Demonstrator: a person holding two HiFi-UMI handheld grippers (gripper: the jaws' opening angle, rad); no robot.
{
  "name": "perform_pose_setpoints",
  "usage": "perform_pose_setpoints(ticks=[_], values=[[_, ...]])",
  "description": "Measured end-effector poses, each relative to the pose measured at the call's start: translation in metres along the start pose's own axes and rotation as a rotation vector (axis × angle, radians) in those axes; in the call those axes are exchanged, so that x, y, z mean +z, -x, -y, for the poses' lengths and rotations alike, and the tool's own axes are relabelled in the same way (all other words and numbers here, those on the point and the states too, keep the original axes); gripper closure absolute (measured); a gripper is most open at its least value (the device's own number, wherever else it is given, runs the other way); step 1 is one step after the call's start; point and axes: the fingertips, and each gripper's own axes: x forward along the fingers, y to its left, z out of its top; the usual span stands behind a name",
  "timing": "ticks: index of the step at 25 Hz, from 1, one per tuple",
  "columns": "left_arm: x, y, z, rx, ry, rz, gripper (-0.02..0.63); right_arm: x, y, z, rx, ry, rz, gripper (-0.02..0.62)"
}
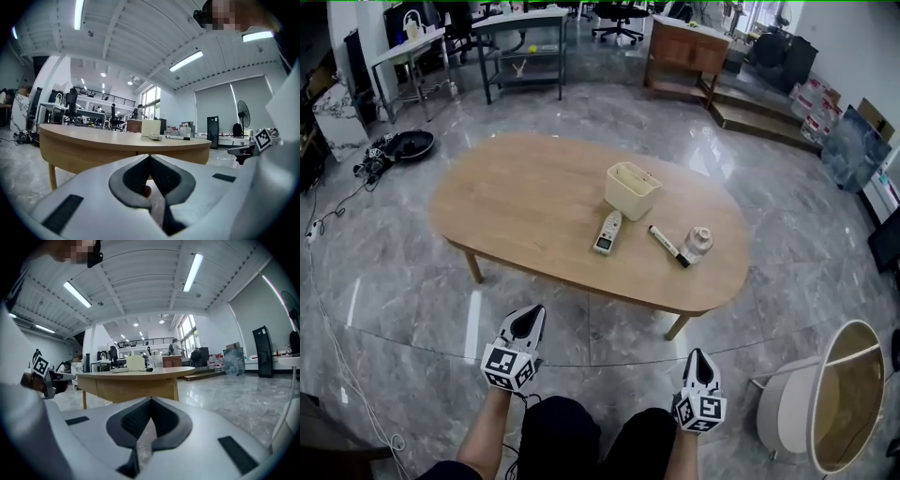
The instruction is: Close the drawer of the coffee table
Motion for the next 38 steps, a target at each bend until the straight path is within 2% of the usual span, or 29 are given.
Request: perform_pose_setpoints(ticks=[8, 11, 15, 21, 24, 31, 38], values=[[0.003, 0.048, 0.001, 0.027, 0.017, -0.007, 0.58, -0.015, 0.039, -0.015, 0.022, 0.055, -0.046, 0.569], [0.001, 0.06, 0.007, 0.047, -0.008, -0.008, 0.58, -0.019, 0.048, -0.022, 0.052, 0.091, -0.05, 0.569], [0.002, 0.074, 0.019, 0.024, 0.017, 0.014, 0.58, -0.028, 0.063, -0.027, 0.068, 0.094, -0.054, 0.569], [-0.017, 0.076, 0.039, 0.0, 0.039, -0.029, 0.58, -0.047, 0.078, -0.028, 0.051, 0.05, -0.089, 0.569], [-0.017, 0.076, 0.05, -0.027, -0.006, -0.037, 0.58, -0.055, 0.081, -0.035, 0.057, 0.04, -0.1, 0.569], [-0.024, 0.07, 0.052, -0.035, 0.012, -0.063, 0.58, -0.073, 0.078, -0.052, 0.093, 0.119, -0.141, 0.569], [-0.031, 0.057, 0.061, -0.067, 0.023, -0.077, 0.581, -0.08, 0.078, -0.036, 0.023, 0.085, -0.151, 0.569]])
